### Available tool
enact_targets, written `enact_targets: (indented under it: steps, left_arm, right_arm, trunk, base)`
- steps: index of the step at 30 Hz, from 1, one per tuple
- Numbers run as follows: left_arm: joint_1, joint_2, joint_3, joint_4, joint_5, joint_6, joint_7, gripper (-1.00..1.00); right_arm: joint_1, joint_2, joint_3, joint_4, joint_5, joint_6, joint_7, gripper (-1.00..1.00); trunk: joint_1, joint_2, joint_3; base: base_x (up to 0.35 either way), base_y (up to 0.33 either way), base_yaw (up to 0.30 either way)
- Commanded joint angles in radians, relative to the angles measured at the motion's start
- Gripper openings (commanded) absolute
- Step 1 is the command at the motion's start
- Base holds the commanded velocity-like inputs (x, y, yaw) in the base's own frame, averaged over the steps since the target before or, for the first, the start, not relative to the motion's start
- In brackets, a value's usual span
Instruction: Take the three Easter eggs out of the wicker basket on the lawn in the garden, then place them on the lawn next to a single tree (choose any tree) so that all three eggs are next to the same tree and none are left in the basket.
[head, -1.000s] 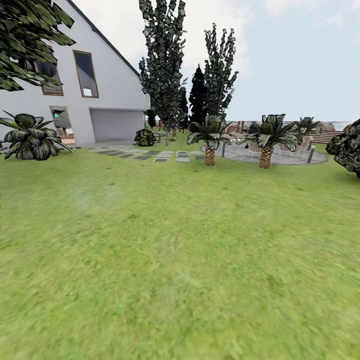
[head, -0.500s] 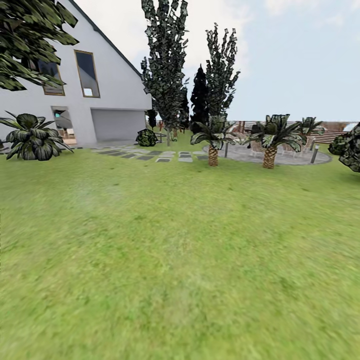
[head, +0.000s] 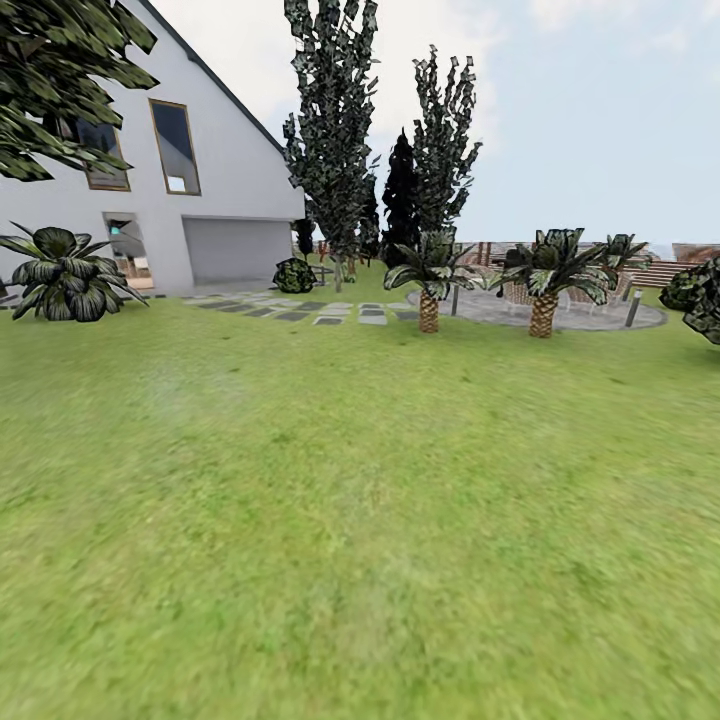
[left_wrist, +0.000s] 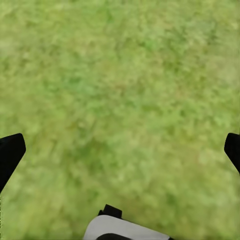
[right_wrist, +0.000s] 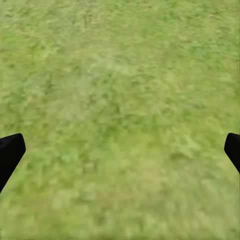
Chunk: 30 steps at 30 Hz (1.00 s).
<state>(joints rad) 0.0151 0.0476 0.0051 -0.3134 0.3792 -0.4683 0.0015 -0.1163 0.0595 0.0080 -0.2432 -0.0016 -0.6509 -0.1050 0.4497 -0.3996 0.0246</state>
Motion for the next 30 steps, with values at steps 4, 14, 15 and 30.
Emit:
enact_targets:
  steps: [4,14,15,30]
  left_arm:
    - [0.001,0.003,0.002,0.001,0.003,0.002,0.001,1.00]
    - [0.001,0.005,0.003,0.003,0.006,0.002,0.002,1.00]
    - [0.001,0.005,0.003,0.003,0.006,0.002,0.002,1.00]
    - [0.001,0.004,0.003,0.004,0.006,0.002,0.002,1.00]
  right_arm:
    - [0.000,0.002,0.002,0.001,0.000,-0.003,-0.004,1.00]
    - [0.000,0.003,0.002,0.001,0.000,-0.003,-0.005,1.00]
    - [0.000,0.003,0.002,0.001,-0.001,-0.002,-0.006,1.00]
    - [0.000,0.003,0.001,0.001,-0.003,0.007,-0.009,1.00]
  trunk:
    - [0.000,0.000,0.000]
    - [0.000,0.000,0.000]
    - [0.000,0.000,0.000]
    - [0.000,0.000,-0.018]
  base:
    - [0.126,0.001,0.000]
    - [0.311,0.000,0.000]
    - [0.324,0.000,0.000]
    - [0.327,0.000,0.000]
